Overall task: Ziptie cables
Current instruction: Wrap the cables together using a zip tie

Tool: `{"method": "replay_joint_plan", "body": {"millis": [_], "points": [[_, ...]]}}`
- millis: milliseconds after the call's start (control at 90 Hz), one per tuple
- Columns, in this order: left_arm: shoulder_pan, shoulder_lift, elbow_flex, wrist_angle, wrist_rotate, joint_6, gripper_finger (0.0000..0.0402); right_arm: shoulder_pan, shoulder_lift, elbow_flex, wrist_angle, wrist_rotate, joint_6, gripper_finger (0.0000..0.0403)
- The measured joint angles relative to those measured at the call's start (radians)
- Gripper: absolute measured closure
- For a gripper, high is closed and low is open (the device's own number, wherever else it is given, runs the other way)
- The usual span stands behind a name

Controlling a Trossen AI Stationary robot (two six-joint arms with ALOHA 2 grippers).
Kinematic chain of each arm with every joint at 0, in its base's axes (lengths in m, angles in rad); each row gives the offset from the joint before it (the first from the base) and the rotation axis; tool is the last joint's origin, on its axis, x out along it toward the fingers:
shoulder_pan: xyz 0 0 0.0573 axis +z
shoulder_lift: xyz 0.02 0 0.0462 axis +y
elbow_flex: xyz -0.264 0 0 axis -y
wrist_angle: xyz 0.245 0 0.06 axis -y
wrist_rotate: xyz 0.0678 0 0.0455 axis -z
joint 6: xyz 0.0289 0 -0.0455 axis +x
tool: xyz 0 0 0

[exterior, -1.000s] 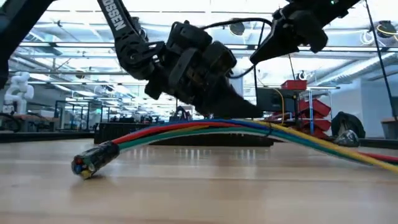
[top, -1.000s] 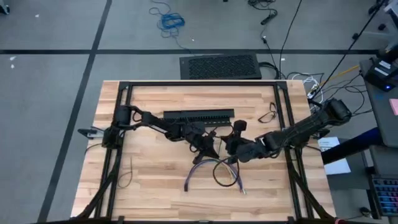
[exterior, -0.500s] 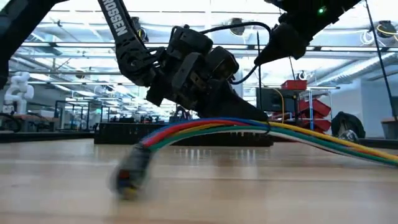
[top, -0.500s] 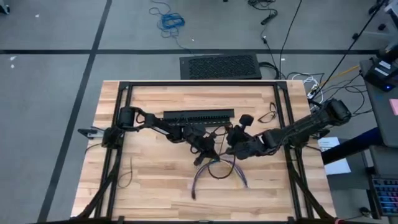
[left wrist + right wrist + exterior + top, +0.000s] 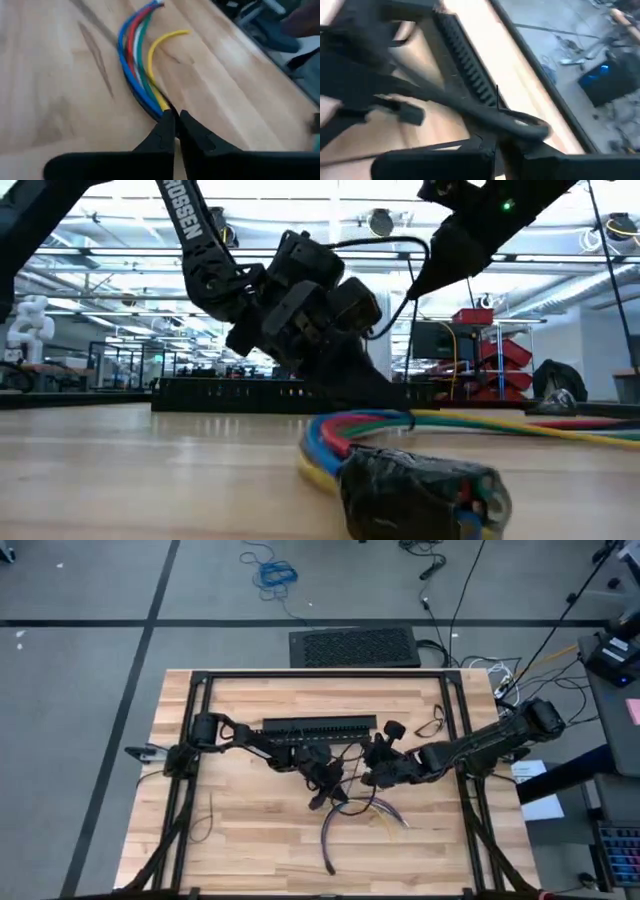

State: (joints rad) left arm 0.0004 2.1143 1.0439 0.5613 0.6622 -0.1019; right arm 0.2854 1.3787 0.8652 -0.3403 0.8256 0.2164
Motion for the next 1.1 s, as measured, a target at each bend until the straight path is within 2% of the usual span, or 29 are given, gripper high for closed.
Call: {"method": "replay_joint_plan", "body": {"millis": [111, 222, 344, 456, 500, 544, 589, 633, 767, 822, 878, 989, 1100], "points": [[0.005, -0.054, 0.001, -0.002, 0.051, -0.027, 0.0316, 0.042, -0.002, 0.001, -0.053, 0.023, -0.040, 0.0355], [0.016, -0.119, 0.002, -0.098, 0.025, -0.016, 0.0269, 0.063, -0.018, 0.001, -0.106, 0.117, -0.051, 0.0298], [0.060, -0.209, 0.003, -0.308, -0.167, 0.007, 0.0247, 0.068, -0.036, 0.000, -0.200, 0.378, 0.026, 0.0235], [0.085, -0.298, 0.003, -0.477, -0.305, 0.014, 0.0244, 0.081, -0.069, 0.000, -0.265, 0.584, 0.111, 0.0199], [0.083, -0.336, 0.003, -0.540, -0.364, 0.013, 0.0244, 0.083, -0.082, 0.000, -0.271, 0.625, 0.134, 0.0193], [0.073, -0.371, 0.003, -0.592, -0.425, 0.008, 0.0244, 0.089, -0.098, -0.001, -0.260, 0.619, 0.129, 0.0190], [0.055, -0.409, 0.005, -0.654, -0.482, 0.005, 0.0244, 0.098, -0.112, 0.000, -0.245, 0.567, 0.118, 0.0191], [0.032, -0.441, 0.005, -0.715, -0.528, -0.002, 0.0244, 0.109, -0.120, 0.000, -0.225, 0.443, 0.086, 0.0194], [-0.081, -0.533, 0.005, -0.850, -0.645, -0.098, 0.0243, 0.122, -0.104, -0.002, -0.117, -0.121, 0.002, 0.0217], [-0.138, -0.568, 0.005, -0.886, -0.692, -0.152, 0.0243, 0.125, -0.075, -0.002, -0.059, -0.303, -0.034, 0.0229], [-0.197, -0.596, 0.005, -0.899, -0.740, -0.211, 0.0243, 0.137, -0.038, -0.002, -0.001, -0.420, -0.074, 0.0242], [-0.314, -0.641, 0.005, -0.912, -0.847, -0.343, 0.0243, 0.139, 0.050, -0.002, 0.139, -0.556, -0.178, 0.0277], [-0.416, -0.673, 0.006, -0.996, -0.958, -0.530, 0.0243, 0.099, 0.158, -0.002, 0.264, -0.757, -0.269, 0.0337]]}}
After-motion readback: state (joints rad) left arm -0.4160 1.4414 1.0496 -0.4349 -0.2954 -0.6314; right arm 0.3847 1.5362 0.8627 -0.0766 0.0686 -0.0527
